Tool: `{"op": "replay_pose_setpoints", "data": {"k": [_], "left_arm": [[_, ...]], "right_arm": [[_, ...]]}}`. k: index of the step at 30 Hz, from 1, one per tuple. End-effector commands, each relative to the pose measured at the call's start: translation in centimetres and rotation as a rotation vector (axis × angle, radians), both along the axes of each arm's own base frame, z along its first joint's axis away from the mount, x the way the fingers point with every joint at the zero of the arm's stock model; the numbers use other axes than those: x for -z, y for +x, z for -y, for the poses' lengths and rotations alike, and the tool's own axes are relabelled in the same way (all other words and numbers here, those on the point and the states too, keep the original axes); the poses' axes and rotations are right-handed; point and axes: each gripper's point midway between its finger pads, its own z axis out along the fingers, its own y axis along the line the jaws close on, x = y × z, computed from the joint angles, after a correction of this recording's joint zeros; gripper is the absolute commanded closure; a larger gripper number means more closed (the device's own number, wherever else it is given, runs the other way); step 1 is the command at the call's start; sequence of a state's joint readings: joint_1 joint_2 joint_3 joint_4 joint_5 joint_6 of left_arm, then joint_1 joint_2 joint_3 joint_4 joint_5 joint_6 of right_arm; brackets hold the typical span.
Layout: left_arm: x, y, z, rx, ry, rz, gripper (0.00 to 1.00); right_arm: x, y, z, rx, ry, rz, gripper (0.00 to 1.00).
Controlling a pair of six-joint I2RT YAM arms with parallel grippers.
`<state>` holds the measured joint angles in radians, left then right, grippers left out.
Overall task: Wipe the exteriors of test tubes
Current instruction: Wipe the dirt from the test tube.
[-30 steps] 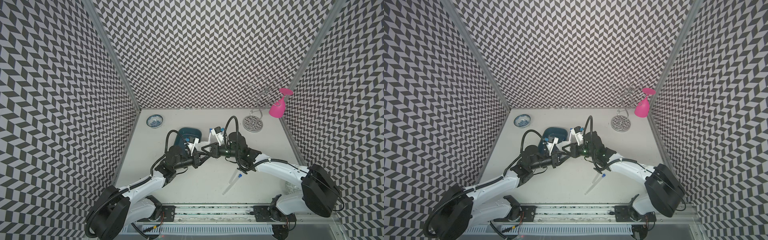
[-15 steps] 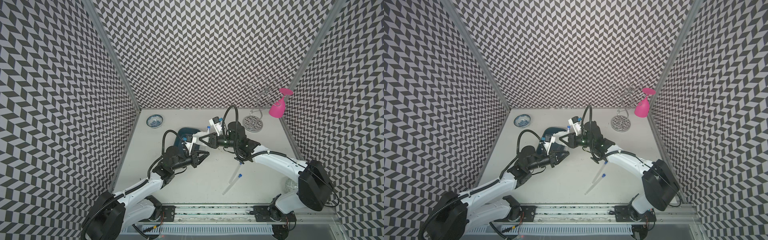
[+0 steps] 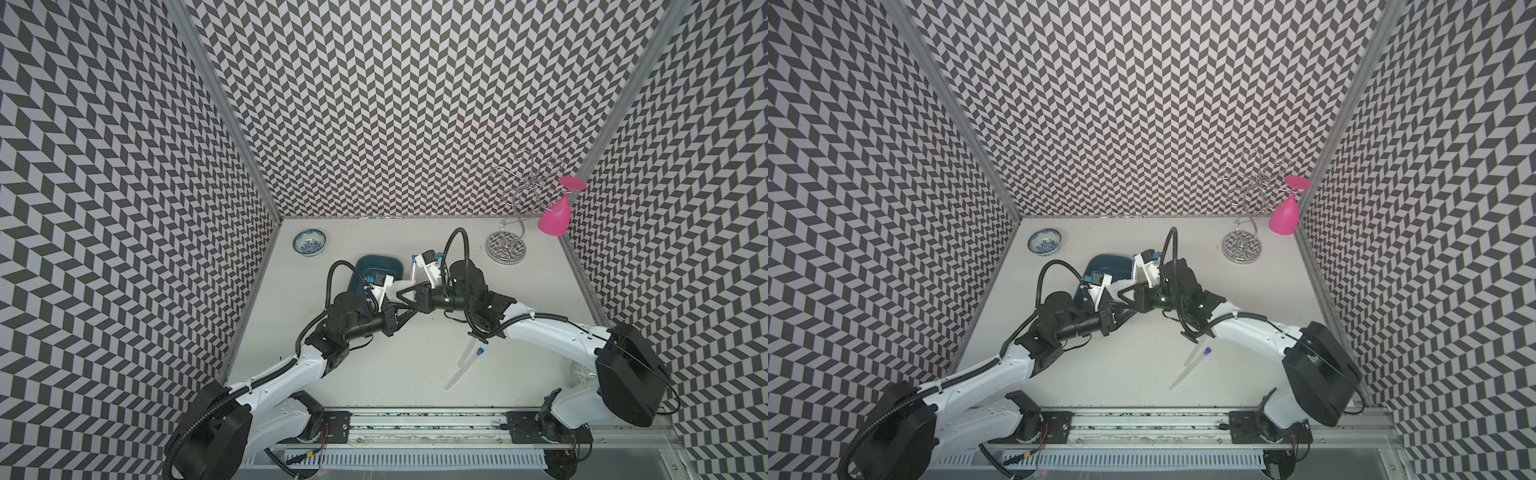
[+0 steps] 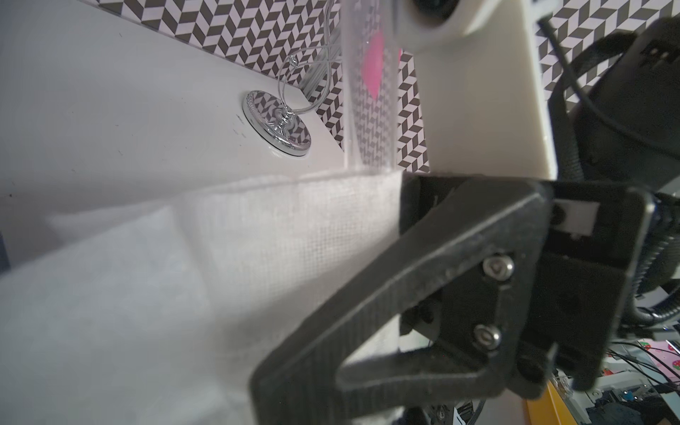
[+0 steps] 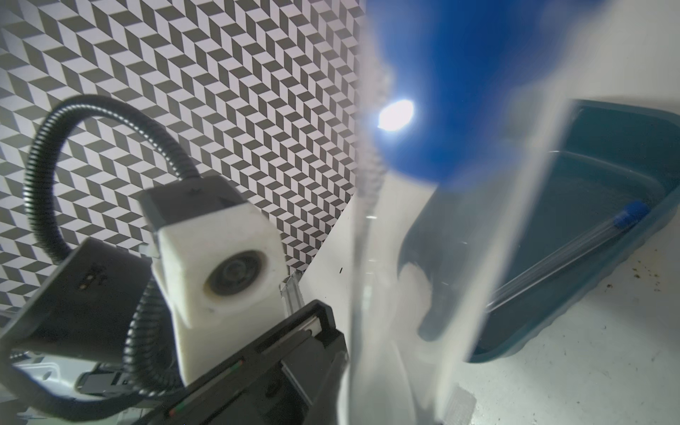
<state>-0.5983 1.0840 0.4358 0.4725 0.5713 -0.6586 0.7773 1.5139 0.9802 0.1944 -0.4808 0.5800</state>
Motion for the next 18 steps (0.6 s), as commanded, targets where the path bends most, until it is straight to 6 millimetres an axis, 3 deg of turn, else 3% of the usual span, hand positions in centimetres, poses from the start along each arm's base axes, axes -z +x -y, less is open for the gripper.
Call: {"op": "replay_pose_setpoints", "data": {"k": [1,5,7,18], "left_arm": [[-2.2,-0.5,0.4,0.031,-0.044,0.072,0.85],[-2.3,-0.5,0.3,0.027,-0.045,0.075,0.85],[-2.4,-0.4,0.3,0.024,-0.046,0.077,0.85],[-2.9,-0.4,0.0,0.005,-0.073,0.099,0.85]], "right_arm": [[-1.6,2.2,-0.3,0.0,-0.013,0.067,0.78],[-2.5,5.2,0.8,0.041,0.009,0.073,0.79],[-2.7,5.4,0.9,0.039,0.014,0.075,0.79],[-0.4,0.5,0.8,0.033,0.029,0.017,0.79]]}}
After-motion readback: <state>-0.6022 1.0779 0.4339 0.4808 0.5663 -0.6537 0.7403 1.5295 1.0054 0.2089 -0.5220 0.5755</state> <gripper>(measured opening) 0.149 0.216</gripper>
